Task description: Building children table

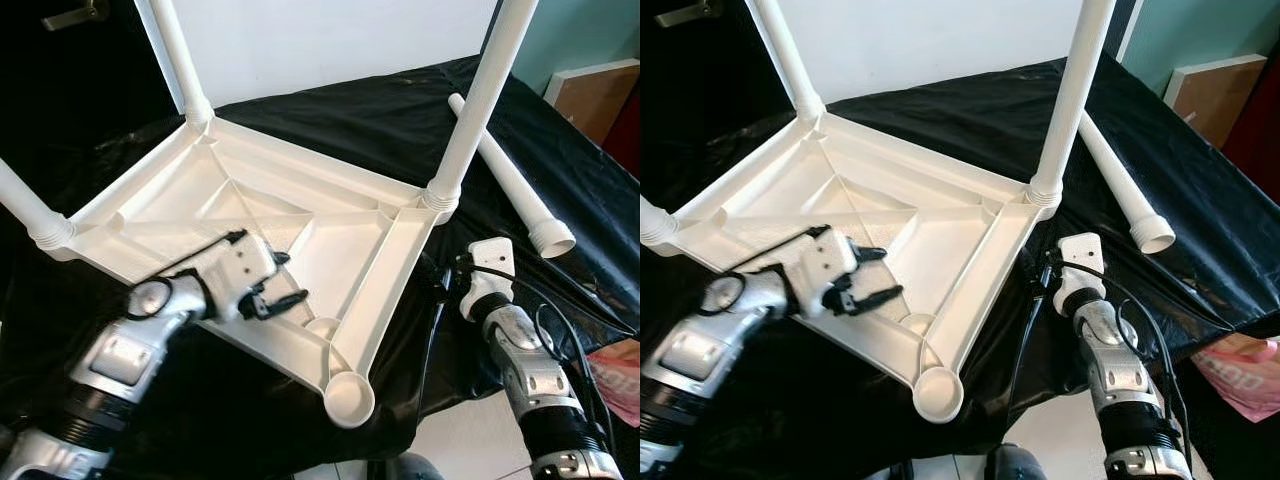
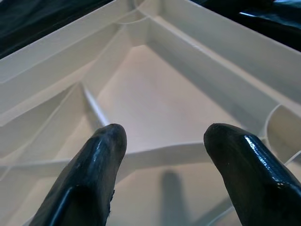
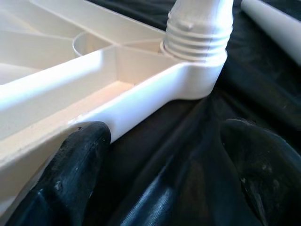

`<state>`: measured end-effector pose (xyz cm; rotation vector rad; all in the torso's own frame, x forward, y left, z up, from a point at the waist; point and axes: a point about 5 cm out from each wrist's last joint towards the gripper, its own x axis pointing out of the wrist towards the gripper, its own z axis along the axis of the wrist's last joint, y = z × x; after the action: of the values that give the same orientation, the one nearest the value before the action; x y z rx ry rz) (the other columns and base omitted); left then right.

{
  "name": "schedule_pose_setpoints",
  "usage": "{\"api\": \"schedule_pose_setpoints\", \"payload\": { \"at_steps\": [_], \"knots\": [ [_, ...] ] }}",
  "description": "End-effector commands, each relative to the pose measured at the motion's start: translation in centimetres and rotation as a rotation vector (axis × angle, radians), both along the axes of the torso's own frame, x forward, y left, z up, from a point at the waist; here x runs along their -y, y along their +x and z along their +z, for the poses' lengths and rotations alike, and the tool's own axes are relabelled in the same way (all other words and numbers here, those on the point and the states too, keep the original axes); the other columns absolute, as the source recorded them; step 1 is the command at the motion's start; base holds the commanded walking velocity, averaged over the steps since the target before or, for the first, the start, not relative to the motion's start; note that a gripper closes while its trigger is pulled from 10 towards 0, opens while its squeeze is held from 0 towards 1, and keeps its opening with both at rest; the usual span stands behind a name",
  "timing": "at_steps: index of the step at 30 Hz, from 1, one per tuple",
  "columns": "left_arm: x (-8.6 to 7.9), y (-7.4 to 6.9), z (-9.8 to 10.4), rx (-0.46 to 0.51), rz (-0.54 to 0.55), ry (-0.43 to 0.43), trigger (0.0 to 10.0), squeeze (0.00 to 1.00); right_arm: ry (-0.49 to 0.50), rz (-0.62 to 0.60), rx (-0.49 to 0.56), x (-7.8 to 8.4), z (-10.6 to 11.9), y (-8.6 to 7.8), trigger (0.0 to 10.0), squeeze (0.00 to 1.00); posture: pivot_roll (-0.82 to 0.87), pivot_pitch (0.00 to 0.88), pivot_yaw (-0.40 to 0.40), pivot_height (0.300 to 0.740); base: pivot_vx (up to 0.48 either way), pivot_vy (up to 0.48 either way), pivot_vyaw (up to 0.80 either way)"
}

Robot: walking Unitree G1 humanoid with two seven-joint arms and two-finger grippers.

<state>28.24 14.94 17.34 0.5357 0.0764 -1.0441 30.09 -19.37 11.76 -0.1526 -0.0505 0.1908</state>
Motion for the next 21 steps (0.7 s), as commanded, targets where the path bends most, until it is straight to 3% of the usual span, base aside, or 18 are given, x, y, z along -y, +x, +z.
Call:
{"api": "schedule_pose_setpoints", "payload": {
  "at_steps": [1,7,13,14,16,21],
  "knots": [
    [-0.5,-1.0,-0.8,-0.119,-0.121,0.008,10.0,0.00,0.008,0.004,0.006,0.2,-0.1,-0.6,10.0,0.00,-0.03,0.119,0.030,0.740,0.000,0.000,0.00],
    [-0.4,-2.7,-2.4,-0.270,-0.261,0.068,10.0,0.00,0.018,0.007,0.034,0.3,0.5,-1.4,10.0,0.00,-0.04,0.127,0.037,0.740,0.000,0.000,0.00],
    [-0.8,-3.0,-3.5,-0.307,-0.290,0.157,10.0,0.00,0.019,0.005,0.040,0.3,0.7,-1.5,10.0,0.00,-0.04,0.128,0.038,0.740,0.000,0.000,0.00],
    [-0.9,-2.0,-4.1,-0.276,-0.213,0.203,10.0,0.00,0.024,0.005,0.043,0.2,0.9,-1.5,10.0,0.00,-0.04,0.132,0.035,0.740,0.000,0.000,0.00],
    [-0.7,-1.0,-4.1,-0.233,-0.145,0.208,10.0,0.00,0.028,0.007,0.046,0.0,1.1,-1.4,10.0,0.00,-0.04,0.134,0.034,0.740,0.000,0.000,0.00],
    [-0.6,0.7,-3.2,-0.147,-0.067,0.203,10.0,0.00,0.037,0.023,0.049,-0.3,1.4,-1.3,10.0,0.00,-0.04,0.134,0.030,0.740,0.000,0.000,0.00]
  ]
}}
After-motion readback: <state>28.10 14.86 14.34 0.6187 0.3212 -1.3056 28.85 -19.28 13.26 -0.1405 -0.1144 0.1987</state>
